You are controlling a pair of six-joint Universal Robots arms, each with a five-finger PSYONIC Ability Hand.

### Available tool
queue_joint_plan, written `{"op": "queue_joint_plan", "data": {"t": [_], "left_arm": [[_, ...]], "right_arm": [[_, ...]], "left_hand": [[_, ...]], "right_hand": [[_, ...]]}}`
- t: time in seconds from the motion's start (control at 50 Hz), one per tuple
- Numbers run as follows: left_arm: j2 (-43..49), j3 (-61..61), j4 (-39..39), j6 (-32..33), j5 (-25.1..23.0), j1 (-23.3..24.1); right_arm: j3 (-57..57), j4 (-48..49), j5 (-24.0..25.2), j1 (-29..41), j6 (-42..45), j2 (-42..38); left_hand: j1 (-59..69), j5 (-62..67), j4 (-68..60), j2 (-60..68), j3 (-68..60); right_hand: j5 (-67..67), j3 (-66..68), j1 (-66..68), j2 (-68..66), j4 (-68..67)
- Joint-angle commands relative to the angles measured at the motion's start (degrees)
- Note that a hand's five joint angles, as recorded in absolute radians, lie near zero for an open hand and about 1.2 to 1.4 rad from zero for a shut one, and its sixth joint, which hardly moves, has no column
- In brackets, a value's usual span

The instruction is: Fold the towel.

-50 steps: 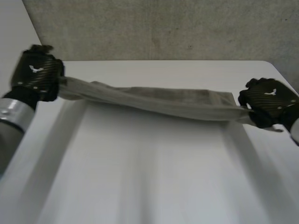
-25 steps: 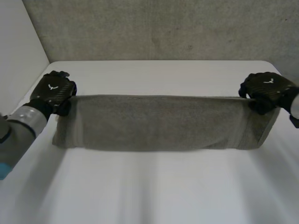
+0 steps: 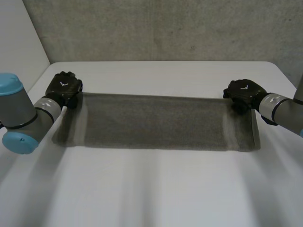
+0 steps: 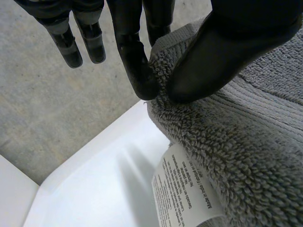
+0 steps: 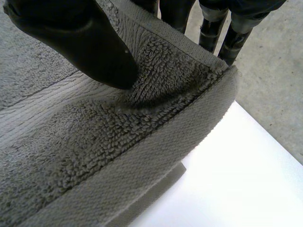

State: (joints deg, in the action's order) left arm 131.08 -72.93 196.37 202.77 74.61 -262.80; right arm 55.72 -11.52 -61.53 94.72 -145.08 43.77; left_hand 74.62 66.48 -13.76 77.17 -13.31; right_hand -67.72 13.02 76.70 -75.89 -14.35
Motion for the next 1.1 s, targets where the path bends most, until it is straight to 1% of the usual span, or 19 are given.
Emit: {"op": "queue_joint_plan", "data": {"t": [0.02,0.18,0.22,0.24,0.26,0.34,0.42,0.48,0.5,0.52,0.56,0.64,0.68,0.7,0.72,0.76,0.9,1.02,1.1], "left_arm": [[2.51,1.47,-0.02,0.0,0.09,0.18],[4.97,3.84,-0.02,0.0,1.23,0.27],[5.41,4.37,-0.02,0.08,1.85,0.27],[5.85,4.72,-0.02,0.08,2.37,0.27],[5.85,4.72,-0.02,0.08,2.38,0.27],[6.46,5.07,-0.02,1.57,3.34,0.36],[6.64,5.07,-0.11,3.07,3.61,0.44],[6.73,5.07,-0.11,3.78,3.79,0.88],[6.73,5.07,-0.11,3.78,3.96,0.88],[6.73,5.07,-0.11,3.78,3.96,0.88],[6.82,4.99,-0.11,3.95,4.05,0.97],[6.9,4.9,-0.11,3.95,4.14,1.06],[6.99,4.9,-0.02,4.04,4.57,1.06],[6.99,4.9,-0.02,4.04,4.58,1.06],[6.99,4.9,-0.02,4.13,4.75,1.15],[6.99,5.07,0.06,4.3,4.75,1.15],[6.64,5.34,0.33,5.44,6.15,1.5],[4.18,5.07,-0.02,5.18,7.65,1.5],[-2.13,2.01,-0.9,3.69,7.57,1.41]], "right_arm": [[-3.07,0.45,-0.44,0.82,-0.03,-3.17],[-5.8,1.15,-3.07,1.34,0.06,-5.45],[-6.32,1.68,-3.25,1.43,0.06,-6.24],[-6.32,1.68,-3.25,1.43,0.06,-6.24],[-6.41,2.03,-3.42,1.52,0.06,-6.68],[-6.76,2.73,-4.22,1.52,0.06,-7.3],[-6.94,4.14,-4.57,1.52,0.06,-7.82],[-6.94,5.45,-4.74,1.52,-0.03,-7.91],[-6.85,5.55,-4.74,1.52,-0.03,-7.91],[-6.85,5.55,-4.74,1.52,-0.03,-7.91],[-6.67,5.55,-4.74,1.52,-0.03,-7.91],[-5.8,5.72,-4.83,1.61,-0.2,-7.56],[-5.44,5.81,-4.92,1.7,-0.29,-7.39],[-5.18,5.81,-5.44,1.78,-0.29,-7.21],[-5.01,5.81,-6.23,1.78,-0.29,-7.04],[-4.57,5.81,-6.67,1.78,-0.2,-6.77],[-1.05,6.87,-7.2,1.78,-0.29,-3.34],[8.33,9.32,-8.26,1.78,-1.26,7.44],[16.68,9.33,-8.0,1.35,-3.97,16.32]], "left_hand": [[5.38,3.52,3.76,2.83,3.31],[5.38,3.52,3.76,2.83,3.31],[5.38,3.52,3.76,2.83,3.31],[5.38,3.52,3.76,2.83,3.31],[5.38,3.52,3.76,2.83,3.31],[3.74,1.88,3.76,1.18,3.31],[4.06,2.2,3.76,1.5,3.31],[2.71,0.85,3.76,0.16,3.31],[-2.62,-4.48,3.76,-5.17,3.31],[-2.67,-4.53,3.76,-5.22,3.31],[-24.94,-26.8,3.76,-27.5,3.31],[-31.27,-33.13,3.76,-33.82,3.31],[-48.5,-50.36,3.76,-51.05,3.31],[-48.59,-50.45,3.76,-51.14,3.31],[-56.25,-58.11,3.76,-58.81,3.31],[-60.33,-62.19,3.76,-62.88,3.31],[-63.06,-64.92,3.76,-65.61,3.31],[-63.06,-64.92,3.76,-65.61,3.31],[-63.56,-65.42,3.76,-66.11,3.31]], "right_hand": [[-2.28,-3.02,3.3,-4.11,4.35],[0.52,-3.02,0.5,-1.31,4.35],[21.6,-3.02,-20.57,19.76,4.35],[21.72,-3.02,-20.69,19.88,4.35],[35.71,-3.02,-34.68,33.87,4.35],[40.05,-3.02,-39.03,38.22,4.35],[51.29,-3.02,-50.27,49.46,4.35],[51.66,-3.02,-50.63,49.82,4.35],[51.16,-3.02,-50.13,49.32,4.35],[51.16,-3.02,-50.13,49.32,4.35],[49.98,-3.02,-48.95,48.14,4.35],[48.8,-3.02,-47.77,46.96,4.35],[49.3,-3.02,-48.28,47.47,4.35],[50.14,-3.02,-49.11,48.3,4.35],[49.98,-3.02,-48.95,48.14,4.35],[49.48,-3.02,-48.45,47.64,4.35],[51.16,-3.02,-50.13,49.32,4.35],[59.89,-3.02,-58.86,58.05,4.35],[60.58,-3.02,-59.55,58.74,4.35]]}}
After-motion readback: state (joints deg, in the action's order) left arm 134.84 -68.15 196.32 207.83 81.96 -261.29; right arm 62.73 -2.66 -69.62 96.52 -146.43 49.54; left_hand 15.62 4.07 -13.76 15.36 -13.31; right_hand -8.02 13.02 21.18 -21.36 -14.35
